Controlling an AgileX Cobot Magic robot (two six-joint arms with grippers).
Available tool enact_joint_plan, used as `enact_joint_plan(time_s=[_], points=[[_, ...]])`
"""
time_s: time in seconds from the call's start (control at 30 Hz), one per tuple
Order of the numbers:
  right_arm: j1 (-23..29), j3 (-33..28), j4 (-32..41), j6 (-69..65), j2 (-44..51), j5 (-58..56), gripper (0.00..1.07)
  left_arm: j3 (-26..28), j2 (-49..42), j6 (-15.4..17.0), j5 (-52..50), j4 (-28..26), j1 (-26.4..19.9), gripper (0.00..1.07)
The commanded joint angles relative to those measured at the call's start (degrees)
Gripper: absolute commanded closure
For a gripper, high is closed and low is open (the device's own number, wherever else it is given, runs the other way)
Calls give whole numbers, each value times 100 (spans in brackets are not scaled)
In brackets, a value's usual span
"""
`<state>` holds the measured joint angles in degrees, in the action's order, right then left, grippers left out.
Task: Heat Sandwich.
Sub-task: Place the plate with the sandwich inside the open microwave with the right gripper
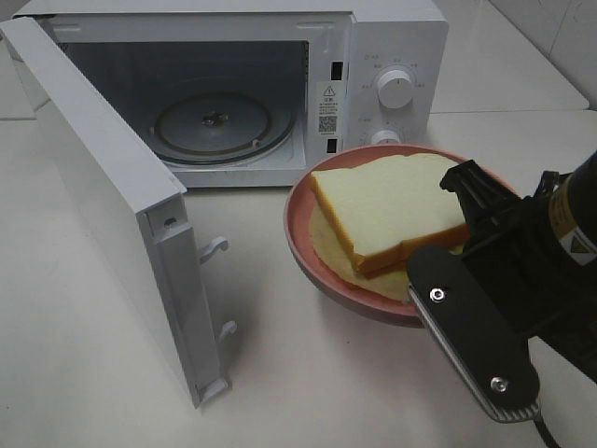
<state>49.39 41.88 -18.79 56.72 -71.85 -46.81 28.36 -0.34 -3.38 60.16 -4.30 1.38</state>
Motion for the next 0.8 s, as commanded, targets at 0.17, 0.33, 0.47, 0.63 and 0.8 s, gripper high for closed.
enact_joint_plan(time_s=[0.17, 0.33, 0.47, 0.63, 0.8], points=[[-584, 0, 653, 1455, 46, 579, 107, -23, -115, 11, -80, -29, 23, 7], [-1129, 0, 1083, 2303, 46, 785, 107, -23, -115, 11, -80, -29, 23, 7], [-1415, 0, 1278, 3117, 46, 785, 107, -23, -115, 11, -80, -29, 23, 7], [-1696, 0, 1553, 3650, 46, 900, 107, -23, -115, 11, -80, -29, 23, 7], [-1805, 6, 1513, 3718, 0, 894, 107, -23, -115, 11, -80, -29, 23, 7]])
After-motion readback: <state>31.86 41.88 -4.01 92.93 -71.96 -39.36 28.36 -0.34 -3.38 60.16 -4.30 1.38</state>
